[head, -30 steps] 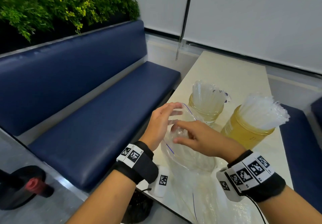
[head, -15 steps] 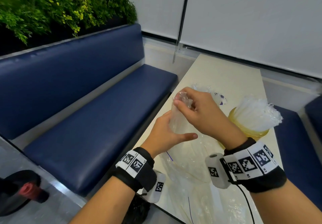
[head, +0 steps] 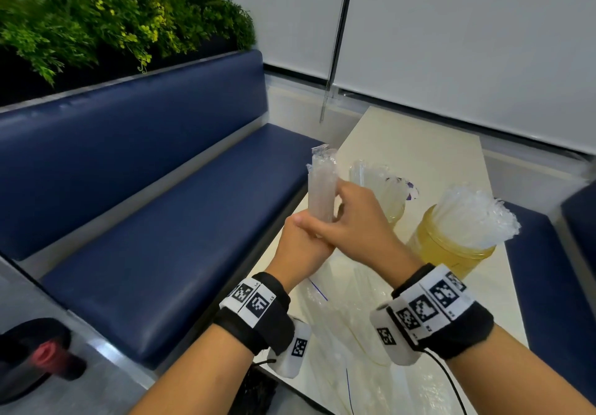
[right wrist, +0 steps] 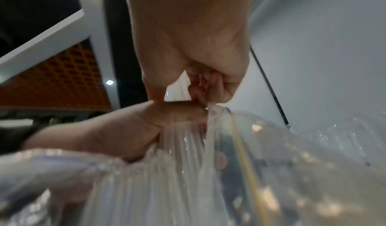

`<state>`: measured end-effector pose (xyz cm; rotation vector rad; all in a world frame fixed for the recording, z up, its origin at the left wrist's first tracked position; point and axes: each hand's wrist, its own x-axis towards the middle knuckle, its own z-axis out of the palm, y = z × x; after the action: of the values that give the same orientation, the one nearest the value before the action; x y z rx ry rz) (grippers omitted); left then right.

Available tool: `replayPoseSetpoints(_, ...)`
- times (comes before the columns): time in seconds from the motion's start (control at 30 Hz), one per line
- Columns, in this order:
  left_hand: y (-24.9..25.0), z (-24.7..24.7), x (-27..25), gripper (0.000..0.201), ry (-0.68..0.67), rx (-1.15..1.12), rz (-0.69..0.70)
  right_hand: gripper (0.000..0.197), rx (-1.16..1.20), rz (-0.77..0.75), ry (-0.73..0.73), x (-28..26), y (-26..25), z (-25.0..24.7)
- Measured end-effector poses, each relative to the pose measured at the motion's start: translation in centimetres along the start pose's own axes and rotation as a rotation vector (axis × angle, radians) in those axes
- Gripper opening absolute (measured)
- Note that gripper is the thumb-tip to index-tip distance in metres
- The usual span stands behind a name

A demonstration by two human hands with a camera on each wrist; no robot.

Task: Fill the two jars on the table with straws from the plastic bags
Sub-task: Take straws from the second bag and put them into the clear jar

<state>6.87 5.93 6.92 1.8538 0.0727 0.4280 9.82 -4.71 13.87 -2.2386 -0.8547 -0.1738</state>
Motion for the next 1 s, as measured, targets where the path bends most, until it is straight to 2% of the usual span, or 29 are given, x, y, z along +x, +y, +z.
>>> replayPoseSetpoints(0.07,-0.1,-0.1,-0.2,0.005,-0.009,-0.010,-0.018,0.028,-0.021,-0.036,0.050,-0.1,0.0,0.9)
replayPoseSetpoints(0.2,-0.2,-0.6,-0.5,0.004,-0.068,-0.002,-0.068,0.020,0.042,-0.053,0.073,1.1,-0.9,-0.3)
replayPoseSetpoints(0.23,-0.3,-0.6,-0.5,0.010,-0.064,-0.016,-0.100,0.018,0.089,-0.051,0.099,1.6,-1.3,-1.1)
replayPoseSetpoints(0.3,-0.7,-0.8,-0.4,0.016,-0.045,-0.017,-0.150,0.014,0.183,-0.053,0.181,2.9,-2.1,-3.2)
replayPoseSetpoints(0.4,-1.0,-1.2,-0.2,0.019,-0.039,0.045,-0.112,0.009,0.271,-0.053,0.337,5.0,-2.5,-6.9)
replayPoseSetpoints(0.57,-1.5,-2.2,-0.3,0.016,-0.029,0.070,-0.097,0.014,0.181,-0.028,0.512,7.9,0.7,-10.8)
replayPoseSetpoints(0.77,-1.6,-2.7,-0.2,0.012,-0.052,0.051,-0.090,0.033,-0.055,0.162,0.442,9.5,9.4,-7.7)
replayPoseSetpoints(1.0,-1.3,-2.3,0.2,0.010,-0.077,0.029,-0.080,0.042,-0.182,0.310,0.296,8.4,14.1,-3.7)
